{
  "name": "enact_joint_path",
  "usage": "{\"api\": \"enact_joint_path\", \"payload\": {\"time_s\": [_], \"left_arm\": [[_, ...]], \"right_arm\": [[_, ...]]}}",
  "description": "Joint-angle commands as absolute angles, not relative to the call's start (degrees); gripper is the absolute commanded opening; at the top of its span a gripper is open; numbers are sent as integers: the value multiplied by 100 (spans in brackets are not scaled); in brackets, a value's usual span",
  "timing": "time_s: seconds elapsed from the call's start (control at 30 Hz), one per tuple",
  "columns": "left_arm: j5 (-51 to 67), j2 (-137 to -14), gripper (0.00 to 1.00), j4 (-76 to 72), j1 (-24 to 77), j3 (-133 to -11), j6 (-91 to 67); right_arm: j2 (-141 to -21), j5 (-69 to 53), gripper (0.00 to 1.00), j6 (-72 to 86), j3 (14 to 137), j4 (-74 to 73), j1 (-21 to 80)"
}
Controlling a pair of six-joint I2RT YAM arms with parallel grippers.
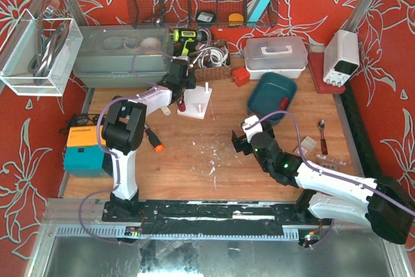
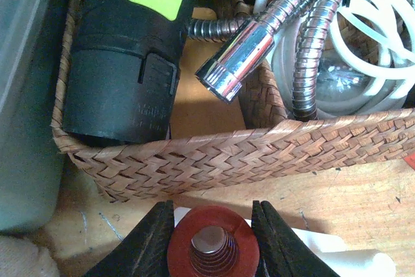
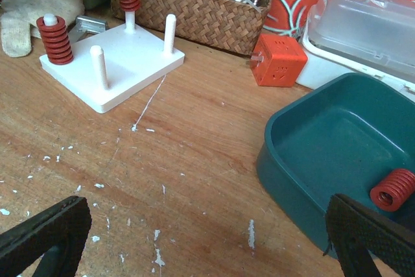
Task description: Install the large spring
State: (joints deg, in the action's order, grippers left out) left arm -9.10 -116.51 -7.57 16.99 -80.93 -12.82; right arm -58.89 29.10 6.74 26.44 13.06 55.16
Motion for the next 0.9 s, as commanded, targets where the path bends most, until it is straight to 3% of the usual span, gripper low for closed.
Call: {"api": "enact_joint_path", "payload": {"time_s": [0.0, 0.13, 0.43, 0.63, 0.87], "left_arm": [[-938, -11791, 10, -749, 1670, -8362, -1223], [-940, -11876, 17, -740, 1670, -8374, -1235], [-820, -11839, 51, -469, 1670, -8399, -1497], [-374, -11147, 55, -393, 1682, -7891, -1858], [156, -9642, 60, -763, 1825, -6296, -2295]], "right_arm": [[-5956, 3006, 99, 638, 2678, 1390, 5493], [-5976, 3021, 99, 627, 2687, 1372, 5493], [-5977, 3087, 99, 594, 2696, 1373, 5494], [-5790, 3251, 99, 498, 2670, 1275, 5495], [-5538, 3341, 99, 559, 2611, 1174, 5438]]}}
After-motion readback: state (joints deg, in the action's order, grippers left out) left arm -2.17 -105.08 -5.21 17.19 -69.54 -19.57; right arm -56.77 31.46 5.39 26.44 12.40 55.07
